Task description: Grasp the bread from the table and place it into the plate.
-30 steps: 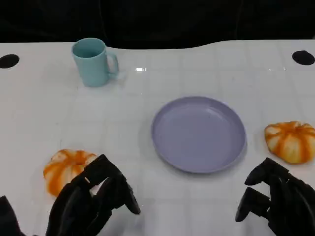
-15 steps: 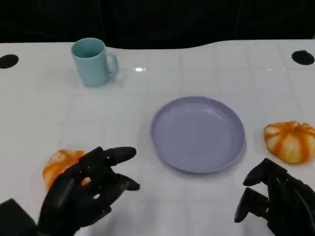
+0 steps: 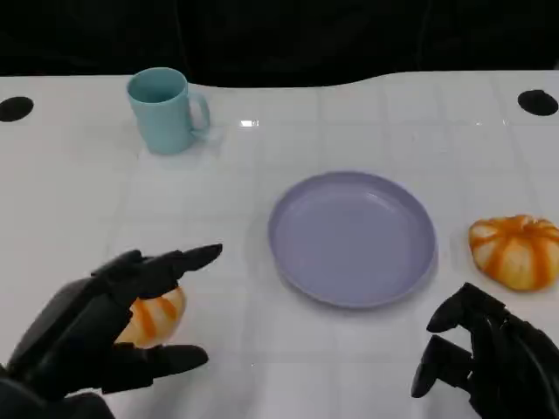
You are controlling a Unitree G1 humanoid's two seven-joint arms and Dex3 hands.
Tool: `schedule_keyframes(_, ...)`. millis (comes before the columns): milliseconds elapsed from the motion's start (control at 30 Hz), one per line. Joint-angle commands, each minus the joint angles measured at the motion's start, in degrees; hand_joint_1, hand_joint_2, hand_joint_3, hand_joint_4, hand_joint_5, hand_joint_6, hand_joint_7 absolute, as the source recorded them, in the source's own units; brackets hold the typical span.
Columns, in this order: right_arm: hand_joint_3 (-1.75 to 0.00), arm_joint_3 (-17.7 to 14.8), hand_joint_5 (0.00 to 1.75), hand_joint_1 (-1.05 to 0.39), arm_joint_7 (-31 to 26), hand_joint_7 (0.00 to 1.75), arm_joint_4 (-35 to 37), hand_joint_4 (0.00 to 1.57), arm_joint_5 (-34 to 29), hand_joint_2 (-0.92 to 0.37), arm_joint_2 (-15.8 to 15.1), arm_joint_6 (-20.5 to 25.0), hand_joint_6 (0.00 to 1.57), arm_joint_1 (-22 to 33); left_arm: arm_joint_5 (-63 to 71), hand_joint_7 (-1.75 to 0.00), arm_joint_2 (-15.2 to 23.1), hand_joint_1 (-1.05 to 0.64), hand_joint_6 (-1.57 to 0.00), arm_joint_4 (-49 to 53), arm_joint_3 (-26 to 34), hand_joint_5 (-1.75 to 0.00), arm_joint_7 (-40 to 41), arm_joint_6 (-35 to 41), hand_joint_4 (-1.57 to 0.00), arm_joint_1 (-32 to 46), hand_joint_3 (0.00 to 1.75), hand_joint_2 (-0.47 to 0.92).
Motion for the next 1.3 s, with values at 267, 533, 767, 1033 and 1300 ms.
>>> schedule_keyframes(267, -0.44, -0.6, 1.75, -0.53, -0.4, 1.65, -0.6, 0.61, 0.7, -0.92, -0.5, 0.2, 0.42, 0.1, 22.7, 0.00, 8.7, -0.55, -0.30, -9.4, -1.6, -0.29, -1.2, 9.8, -0.01, -1.5, 0.06, 0.92)
schedule_keyframes(533, -0.43, -0.6, 1.75, -0.53, -0.7, 1.66, -0.9, 0.62, 0.8, -0.92, -0.6, 0.7, 0.41, 0.1, 33.0, 0.00, 10.9, -0.50, -0.24, -9.7, -6.2, -0.17, -8.1, 18.3, -0.02, -5.6, 0.00, 0.88)
schedule_keyframes(767, -0.44, -0.6, 1.75, -0.52, -0.7, 1.65, -0.8, 0.62, 0.6, -0.92, -0.5, 0.2, 0.42, 0.2, 34.6, 0.00, 11.6, -0.50, -0.21, -6.0, -9.5, -0.13, -11.4, 21.2, -0.01, -9.2, 0.00, 0.88)
schedule_keyframes(1033, -0.45, -0.5, 1.75, -0.52, -0.4, 1.66, -0.7, 0.62, 0.5, -0.92, -0.7, -0.1, 0.42, 0.3, 34.9, 0.00, 11.2, -0.53, -0.13, 6.6, -15.7, -0.09, -12.6, 23.3, 0.00, -16.9, 0.00, 0.88)
schedule_keyframes(1300, -0.44, -0.8, 1.75, -0.53, -0.7, 1.65, -1.1, 0.62, 1.0, -0.92, -0.6, 0.5, 0.41, 0.5, 32.9, 0.00, 10.1, -0.57, -0.09, 20.1, -20.2, -0.06, -8.2, 22.7, 0.00, -22.7, 0.00, 0.88)
